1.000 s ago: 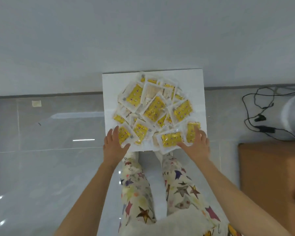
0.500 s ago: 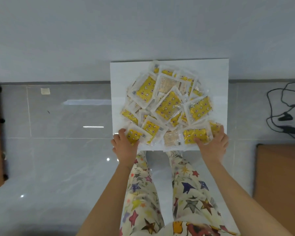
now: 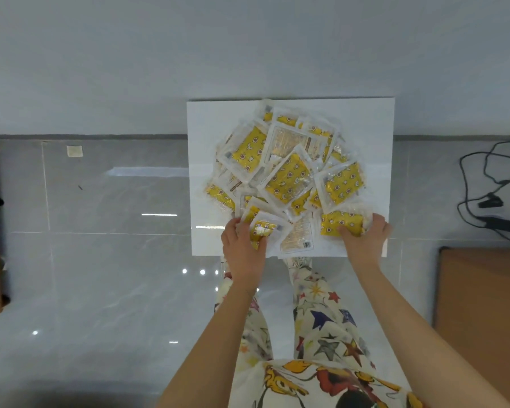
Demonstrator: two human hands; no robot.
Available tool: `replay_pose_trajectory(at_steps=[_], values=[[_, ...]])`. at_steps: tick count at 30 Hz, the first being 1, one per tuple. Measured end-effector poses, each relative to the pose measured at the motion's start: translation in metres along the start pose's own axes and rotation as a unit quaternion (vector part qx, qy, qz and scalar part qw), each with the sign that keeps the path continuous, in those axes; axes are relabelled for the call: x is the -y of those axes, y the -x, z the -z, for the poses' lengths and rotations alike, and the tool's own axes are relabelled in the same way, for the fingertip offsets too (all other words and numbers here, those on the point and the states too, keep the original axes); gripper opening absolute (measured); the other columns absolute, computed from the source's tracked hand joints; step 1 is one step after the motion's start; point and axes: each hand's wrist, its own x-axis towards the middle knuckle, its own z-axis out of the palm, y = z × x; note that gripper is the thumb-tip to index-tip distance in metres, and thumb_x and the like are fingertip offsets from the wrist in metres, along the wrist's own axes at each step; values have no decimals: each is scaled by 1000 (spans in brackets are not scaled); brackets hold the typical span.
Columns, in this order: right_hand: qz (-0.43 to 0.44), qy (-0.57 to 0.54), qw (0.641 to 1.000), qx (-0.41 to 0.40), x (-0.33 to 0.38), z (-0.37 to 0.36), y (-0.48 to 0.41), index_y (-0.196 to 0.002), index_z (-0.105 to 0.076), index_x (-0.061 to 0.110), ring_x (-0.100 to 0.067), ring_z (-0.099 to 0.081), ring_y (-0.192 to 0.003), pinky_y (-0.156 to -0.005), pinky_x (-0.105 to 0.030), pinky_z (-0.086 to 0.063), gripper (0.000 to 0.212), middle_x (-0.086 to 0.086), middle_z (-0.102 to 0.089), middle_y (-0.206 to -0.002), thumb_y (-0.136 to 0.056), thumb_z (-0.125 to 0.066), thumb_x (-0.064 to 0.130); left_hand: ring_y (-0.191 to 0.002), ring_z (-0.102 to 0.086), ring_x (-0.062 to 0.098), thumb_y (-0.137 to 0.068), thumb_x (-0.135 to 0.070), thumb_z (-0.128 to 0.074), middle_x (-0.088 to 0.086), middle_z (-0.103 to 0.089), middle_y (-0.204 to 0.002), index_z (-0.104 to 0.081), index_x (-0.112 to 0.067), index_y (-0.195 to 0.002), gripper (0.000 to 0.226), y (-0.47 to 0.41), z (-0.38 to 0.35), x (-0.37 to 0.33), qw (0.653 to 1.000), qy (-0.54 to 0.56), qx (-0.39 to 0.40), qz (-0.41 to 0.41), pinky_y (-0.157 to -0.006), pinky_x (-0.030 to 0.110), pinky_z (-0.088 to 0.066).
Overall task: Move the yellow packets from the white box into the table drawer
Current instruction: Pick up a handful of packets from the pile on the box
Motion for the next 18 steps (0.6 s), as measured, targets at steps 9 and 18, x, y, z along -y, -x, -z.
replay_pose_trajectory(at_steps=[9,18], values=[[-20,-69,997,15,4,8,23,-135,-27,14,-24,-60,-93,-75,-34,-50,65,-2,-55,-110,-85,-69,15,-95,-53,18,-82,-15,-72,5,-41,-122,-39,-16,-136,64,-3,10,-14,993,99,37,54,-71,29,-47],[58,-98,992,49,47,48,60,-134,-39,23,-10,-61,-91,-68,-17,-47,66,9,-59,-106,-80,-77,20,-69,-60,22,-92,-24,-55,2,-62,-80,-44,-17,-111,23,19,59,-19,993,60,70,69,-54,30,-44]])
